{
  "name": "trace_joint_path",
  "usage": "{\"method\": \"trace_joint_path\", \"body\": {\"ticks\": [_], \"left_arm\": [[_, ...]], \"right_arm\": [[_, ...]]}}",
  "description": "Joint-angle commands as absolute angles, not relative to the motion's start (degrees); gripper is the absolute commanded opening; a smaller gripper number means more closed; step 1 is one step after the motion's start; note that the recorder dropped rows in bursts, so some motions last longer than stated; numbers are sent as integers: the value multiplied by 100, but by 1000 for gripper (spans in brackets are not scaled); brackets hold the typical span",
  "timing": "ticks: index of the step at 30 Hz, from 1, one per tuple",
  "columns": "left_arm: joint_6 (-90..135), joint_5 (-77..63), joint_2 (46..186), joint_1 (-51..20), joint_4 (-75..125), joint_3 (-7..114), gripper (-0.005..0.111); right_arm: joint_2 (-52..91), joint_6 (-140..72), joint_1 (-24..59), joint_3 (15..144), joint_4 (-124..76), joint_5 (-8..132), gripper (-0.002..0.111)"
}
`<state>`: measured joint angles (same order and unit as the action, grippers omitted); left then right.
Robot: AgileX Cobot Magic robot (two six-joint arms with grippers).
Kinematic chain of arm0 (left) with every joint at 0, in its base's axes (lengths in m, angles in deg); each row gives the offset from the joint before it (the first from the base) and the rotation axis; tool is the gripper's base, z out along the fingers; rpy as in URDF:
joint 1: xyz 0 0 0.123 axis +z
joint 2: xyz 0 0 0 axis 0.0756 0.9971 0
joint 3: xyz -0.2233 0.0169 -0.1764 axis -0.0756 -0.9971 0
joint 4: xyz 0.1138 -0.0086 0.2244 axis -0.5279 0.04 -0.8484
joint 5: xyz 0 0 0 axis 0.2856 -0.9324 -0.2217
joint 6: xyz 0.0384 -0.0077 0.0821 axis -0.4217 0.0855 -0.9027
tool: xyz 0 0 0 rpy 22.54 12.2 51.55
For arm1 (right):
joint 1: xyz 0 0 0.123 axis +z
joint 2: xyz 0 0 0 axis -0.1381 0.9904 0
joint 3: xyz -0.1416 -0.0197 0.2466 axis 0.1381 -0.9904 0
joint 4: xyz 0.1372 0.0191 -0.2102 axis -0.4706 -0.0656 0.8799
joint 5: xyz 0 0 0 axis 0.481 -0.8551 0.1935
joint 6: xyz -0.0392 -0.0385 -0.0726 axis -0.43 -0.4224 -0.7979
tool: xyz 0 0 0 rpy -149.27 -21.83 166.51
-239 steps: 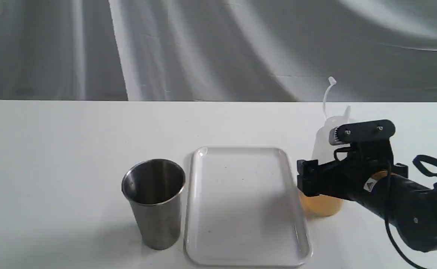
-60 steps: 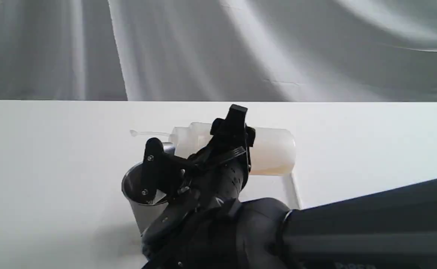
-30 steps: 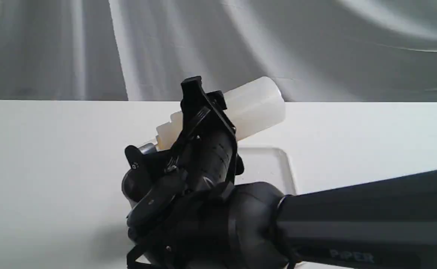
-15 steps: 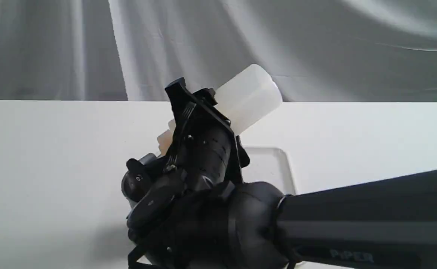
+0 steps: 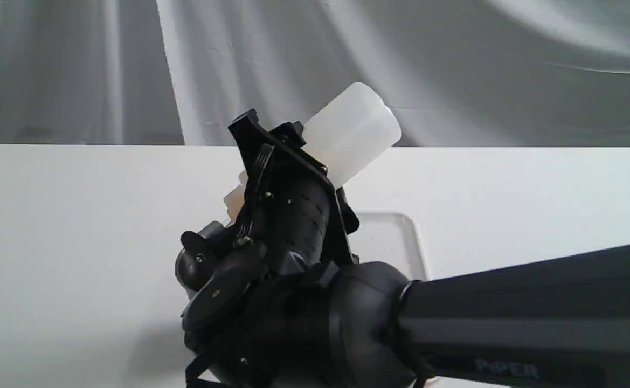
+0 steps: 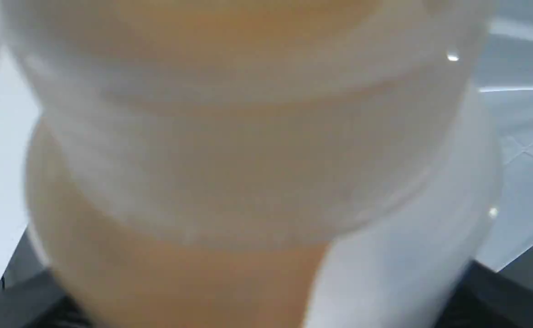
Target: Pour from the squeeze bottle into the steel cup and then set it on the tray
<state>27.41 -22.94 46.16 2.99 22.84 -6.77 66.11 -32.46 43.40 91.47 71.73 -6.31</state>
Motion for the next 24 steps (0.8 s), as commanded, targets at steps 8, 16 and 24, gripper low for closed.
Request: {"method": "trace_joint_path", "body": {"ticks": [8, 16, 24], "left_arm": [[2753, -2254, 4602, 308, 2287, -702, 0], [2753, -2254, 4602, 308, 2287, -702, 0], [2764, -2254, 4602, 308, 2287, -702, 0]], "right_arm": [[6537, -3319, 4351, 9193, 7451, -813, 20], [6537, -3486, 4351, 9193, 7544, -813, 20], [6537, -3486, 4351, 9193, 7592, -813, 20]]}}
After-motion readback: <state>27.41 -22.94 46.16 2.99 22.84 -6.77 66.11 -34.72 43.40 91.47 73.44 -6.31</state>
